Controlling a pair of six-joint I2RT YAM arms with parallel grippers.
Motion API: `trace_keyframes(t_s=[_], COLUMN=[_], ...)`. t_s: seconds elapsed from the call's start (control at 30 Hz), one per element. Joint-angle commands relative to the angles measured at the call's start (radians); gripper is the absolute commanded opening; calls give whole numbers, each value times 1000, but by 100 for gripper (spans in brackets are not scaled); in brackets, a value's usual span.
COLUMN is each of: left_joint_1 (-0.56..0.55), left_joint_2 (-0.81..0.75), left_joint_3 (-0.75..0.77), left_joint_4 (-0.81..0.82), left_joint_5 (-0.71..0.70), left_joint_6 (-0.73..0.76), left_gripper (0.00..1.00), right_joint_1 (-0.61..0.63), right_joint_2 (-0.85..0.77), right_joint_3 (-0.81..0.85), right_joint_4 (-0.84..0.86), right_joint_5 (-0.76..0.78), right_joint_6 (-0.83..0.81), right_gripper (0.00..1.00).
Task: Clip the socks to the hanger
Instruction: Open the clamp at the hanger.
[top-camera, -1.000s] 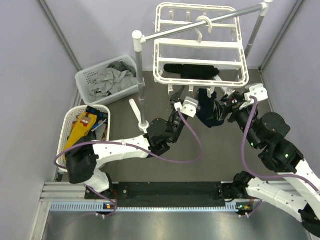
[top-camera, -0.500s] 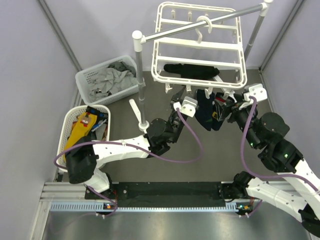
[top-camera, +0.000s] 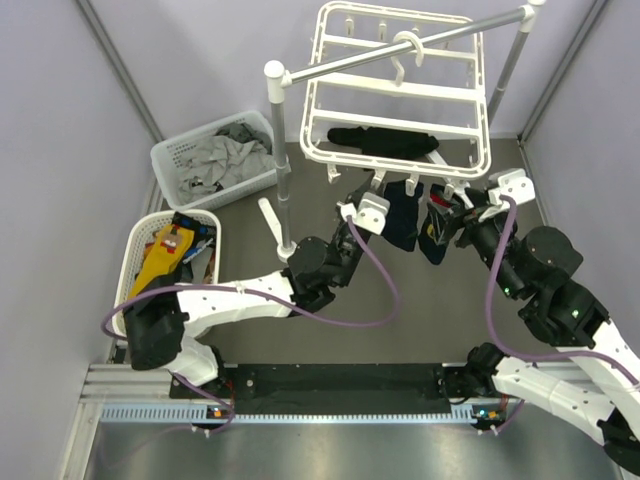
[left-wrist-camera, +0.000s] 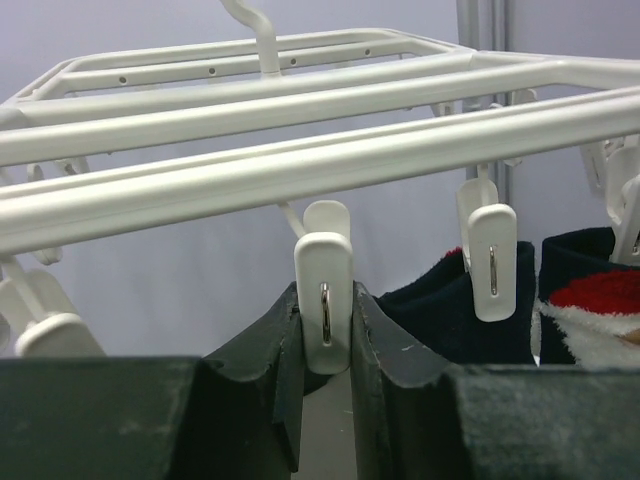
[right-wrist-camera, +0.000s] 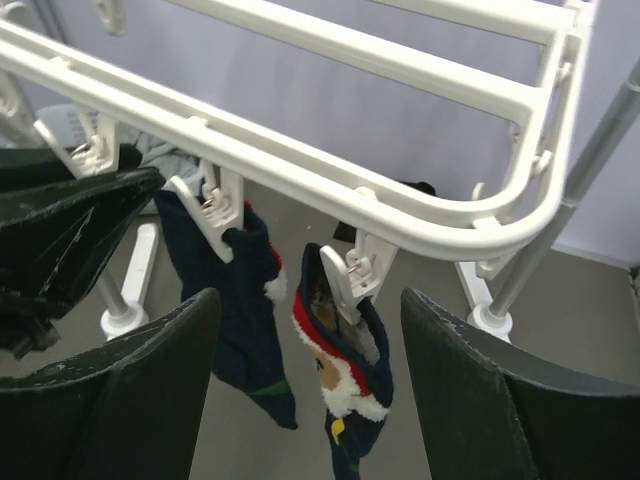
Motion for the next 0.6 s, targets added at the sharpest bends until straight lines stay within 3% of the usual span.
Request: trace_keyframes(t_s=[0.0,0.3,0.57], left_joint_1=[-3,-3,-3], left_joint_2=[-97,-165,-170], left_joint_3=[7,90,139], left_joint_4=[-84,-380,-560], left_joint_5=[48,149,210], left_joint_6=[-66,-206,-322], left_gripper=[14,8,4], right_joint_1=[-6,-6,-4], right_joint_2=[-12,115,218], right_joint_3=[86,371,494], right_joint_4=[-27,-241,-297], right_joint_5=[-145,-406,-458], right_joint_6=[-23,53,236], right_gripper=[72,72,71])
